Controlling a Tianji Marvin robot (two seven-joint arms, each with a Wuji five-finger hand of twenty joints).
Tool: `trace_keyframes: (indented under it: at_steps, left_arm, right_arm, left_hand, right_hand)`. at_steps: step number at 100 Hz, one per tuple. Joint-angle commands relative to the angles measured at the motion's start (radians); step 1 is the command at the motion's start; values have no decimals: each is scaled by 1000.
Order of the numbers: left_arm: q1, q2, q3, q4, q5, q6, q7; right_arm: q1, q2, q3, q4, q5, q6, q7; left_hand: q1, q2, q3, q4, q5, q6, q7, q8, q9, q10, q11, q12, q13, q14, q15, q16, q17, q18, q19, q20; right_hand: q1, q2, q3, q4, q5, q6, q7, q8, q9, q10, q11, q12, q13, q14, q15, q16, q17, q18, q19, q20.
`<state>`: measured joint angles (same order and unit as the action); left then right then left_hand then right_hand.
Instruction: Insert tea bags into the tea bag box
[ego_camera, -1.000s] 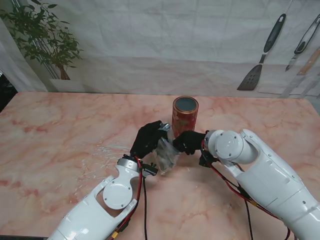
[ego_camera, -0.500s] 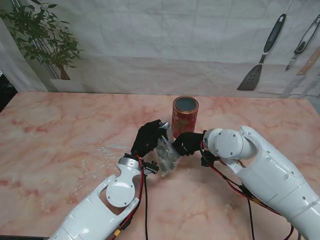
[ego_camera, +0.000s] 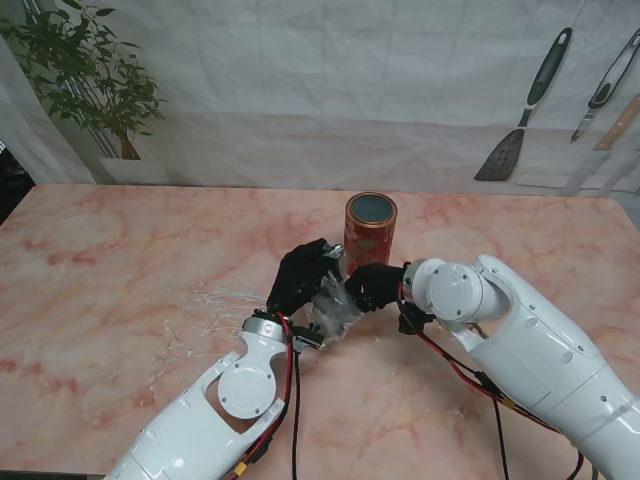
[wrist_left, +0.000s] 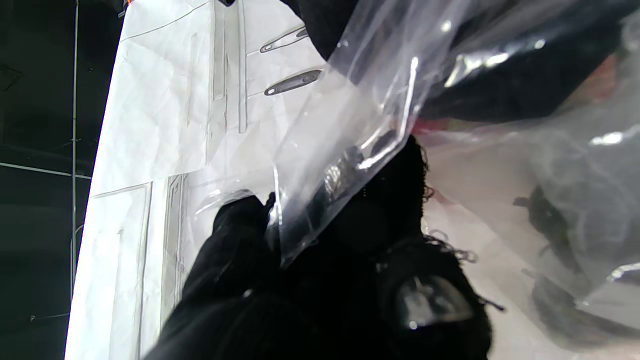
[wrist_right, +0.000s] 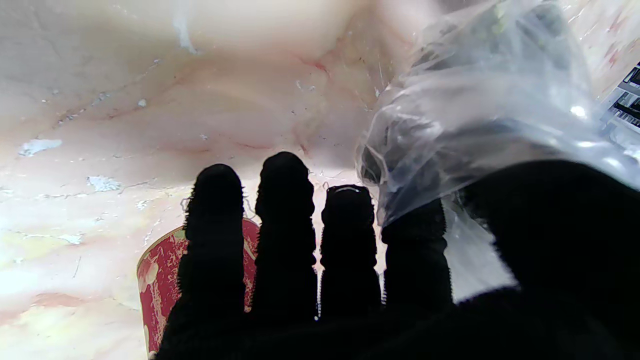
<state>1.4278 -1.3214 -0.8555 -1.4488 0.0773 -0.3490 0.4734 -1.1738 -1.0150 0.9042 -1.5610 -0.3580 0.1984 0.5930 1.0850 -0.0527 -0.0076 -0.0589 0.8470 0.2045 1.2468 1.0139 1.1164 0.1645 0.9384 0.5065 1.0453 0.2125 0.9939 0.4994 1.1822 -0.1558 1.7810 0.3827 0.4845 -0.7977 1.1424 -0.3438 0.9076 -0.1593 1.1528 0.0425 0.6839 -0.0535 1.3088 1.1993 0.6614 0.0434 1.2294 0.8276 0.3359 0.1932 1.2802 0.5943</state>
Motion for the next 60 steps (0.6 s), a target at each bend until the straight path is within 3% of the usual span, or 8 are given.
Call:
trace_keyframes:
  at_steps: [1, 7, 13, 14, 21, 35, 46, 60]
  left_arm:
    - [-14, -10, -2, -19, -6, -13, -6]
    - [-13, -9, -3, -19, -6, -13, -6]
    - [-11, -7, -6, -23, -7, -10, -10]
    - [-11, -7, -6, -23, -7, -10, -10]
    - [-8, -5, -11, -26, -9, -3, -15]
    - [-2, 0, -20, -29, -17, 6, -25]
    - [1, 2, -25, -31, -16, 13, -29]
    - [6, 7, -32, -37, -12, 29, -36]
  right_arm:
    - [-17, 0, -6, 18, 9, -13, 11]
    - [-22, -2, -1, 21, 19, -24, 6]
    - [-20, -2, 2, 27, 29, -41, 10]
    - [-22, -2, 3, 26, 30, -40, 9]
    - [-25, -3, 10, 26, 49, -37, 9]
    - [-33, -3, 22, 16, 57, -23, 11]
    - [-41, 0, 33, 3, 47, -29, 18]
    - [-64, -3, 57, -23, 29, -2, -2]
  left_hand:
    - [52, 67, -4, 19, 11, 91, 78, 20, -20, -30, -29, -22, 99, 171, 117, -16, -113, 97, 81, -23]
    - [51, 67, -4, 19, 11, 90, 79, 20, -20, -33, -29, -22, 101, 172, 117, -16, -113, 97, 81, -23]
    - [52, 68, -4, 19, 12, 89, 79, 21, -20, -30, -29, -22, 100, 172, 117, -16, -113, 97, 81, -23]
    - [52, 67, -4, 19, 12, 89, 79, 21, -19, -29, -28, -21, 100, 173, 117, -16, -113, 97, 81, -23]
    - [51, 68, -4, 19, 12, 89, 79, 21, -20, -31, -29, -22, 100, 172, 118, -16, -113, 97, 81, -23]
    - [51, 68, -4, 19, 11, 90, 78, 20, -21, -31, -29, -22, 99, 174, 118, -16, -113, 99, 80, -23]
    - [51, 67, -4, 19, 13, 89, 78, 21, -19, -32, -28, -21, 99, 172, 118, -16, -113, 100, 80, -23]
    - [52, 69, -3, 19, 10, 88, 77, 21, -21, -31, -29, -21, 97, 173, 117, -16, -113, 101, 78, -24]
  right_hand:
    - [78, 21, -2, 31, 30, 51, 13, -13, 17, -19, 31, -11, 15, -4, 33, -13, 0, -7, 9, -12]
    - [92, 74, -8, 49, 5, 66, 40, 48, -20, 6, 33, -2, -16, 11, 21, -17, -27, 4, 5, -16]
    - [82, 135, 12, 116, -59, 70, 81, 174, -93, 26, 21, 28, -81, 23, -11, -18, -75, 7, -13, -27]
    - [82, 135, 12, 116, -59, 70, 81, 174, -93, 26, 21, 28, -81, 23, -11, -18, -75, 7, -13, -27]
    - [84, 168, 47, 173, -142, 100, 120, 374, -189, 59, 2, 67, -174, 44, -56, -18, -149, 10, -36, -48]
    - [68, 208, 94, 231, -215, 142, 177, 568, -288, 92, -12, 87, -269, 61, -92, -17, -223, 8, -56, -68]
    - [43, 268, 84, 266, -272, 161, 222, 665, -348, 104, -21, 92, -320, 61, -109, -19, -255, 1, -72, -79]
    - [25, 291, 86, 292, -297, 172, 250, 703, -381, 111, -28, 87, -347, 62, -121, -24, -265, -3, -82, -87]
